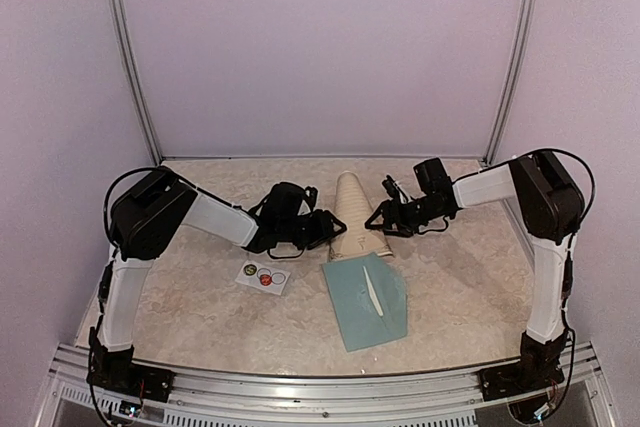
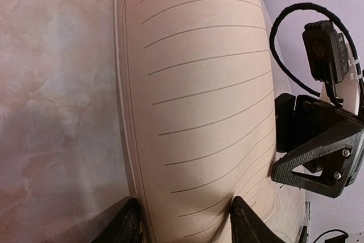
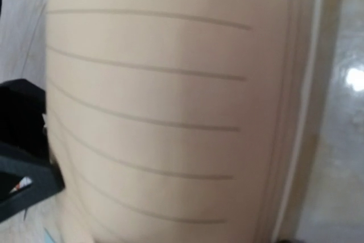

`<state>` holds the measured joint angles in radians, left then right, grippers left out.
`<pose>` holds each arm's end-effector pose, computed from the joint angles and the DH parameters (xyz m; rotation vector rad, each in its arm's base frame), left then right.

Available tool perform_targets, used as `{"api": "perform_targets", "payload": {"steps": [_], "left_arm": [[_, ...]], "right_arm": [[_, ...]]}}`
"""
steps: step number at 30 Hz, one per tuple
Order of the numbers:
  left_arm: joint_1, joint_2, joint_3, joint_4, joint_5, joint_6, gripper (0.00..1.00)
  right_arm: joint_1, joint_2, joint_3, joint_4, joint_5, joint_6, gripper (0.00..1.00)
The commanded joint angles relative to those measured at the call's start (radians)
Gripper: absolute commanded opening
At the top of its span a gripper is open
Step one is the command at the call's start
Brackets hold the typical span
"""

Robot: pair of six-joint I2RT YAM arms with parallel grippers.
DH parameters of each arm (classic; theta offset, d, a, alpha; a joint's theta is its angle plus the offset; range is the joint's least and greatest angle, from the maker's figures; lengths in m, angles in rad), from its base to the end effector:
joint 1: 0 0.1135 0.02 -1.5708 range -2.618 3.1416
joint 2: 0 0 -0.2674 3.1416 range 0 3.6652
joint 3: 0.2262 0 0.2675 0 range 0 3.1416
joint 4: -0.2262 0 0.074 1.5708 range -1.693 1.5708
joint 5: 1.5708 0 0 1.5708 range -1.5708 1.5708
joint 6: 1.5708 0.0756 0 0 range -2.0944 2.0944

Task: Place the letter into the envelope and seal it

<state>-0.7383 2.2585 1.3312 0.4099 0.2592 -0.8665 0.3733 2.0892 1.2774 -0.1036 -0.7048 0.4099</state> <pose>0.3730 -0.3656 0.0748 0.0268 2.3212 -1.1775 0.4064 0.2118 0.0936 -0.2717 2.5519 1.1960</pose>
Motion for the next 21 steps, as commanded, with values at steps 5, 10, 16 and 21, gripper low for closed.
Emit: {"api": "perform_targets", "payload": {"steps": [5,10,16,21], "left_arm": [[0.002,-0.041,-0.08,0.036,0.006,0.008,0.39],[0.003,-0.064,-0.09,0.048,-0.002,0.018,0.37],[0.022,-0.135,-0.162,0.052,-0.035,0.026,0.54],[0.048,-0.263,-0.263,0.074,-0.035,0.06,0.68]], "right_arm": [[0.021,-0.005,-0.064,0.03,-0.009,0.073,0.51],[0.021,-0.044,-0.087,0.092,-0.032,0.119,0.35],[0.018,-0.137,-0.11,0.131,-0.048,0.147,0.21],[0.015,-0.217,-0.115,0.136,-0.079,0.145,0.18]]}}
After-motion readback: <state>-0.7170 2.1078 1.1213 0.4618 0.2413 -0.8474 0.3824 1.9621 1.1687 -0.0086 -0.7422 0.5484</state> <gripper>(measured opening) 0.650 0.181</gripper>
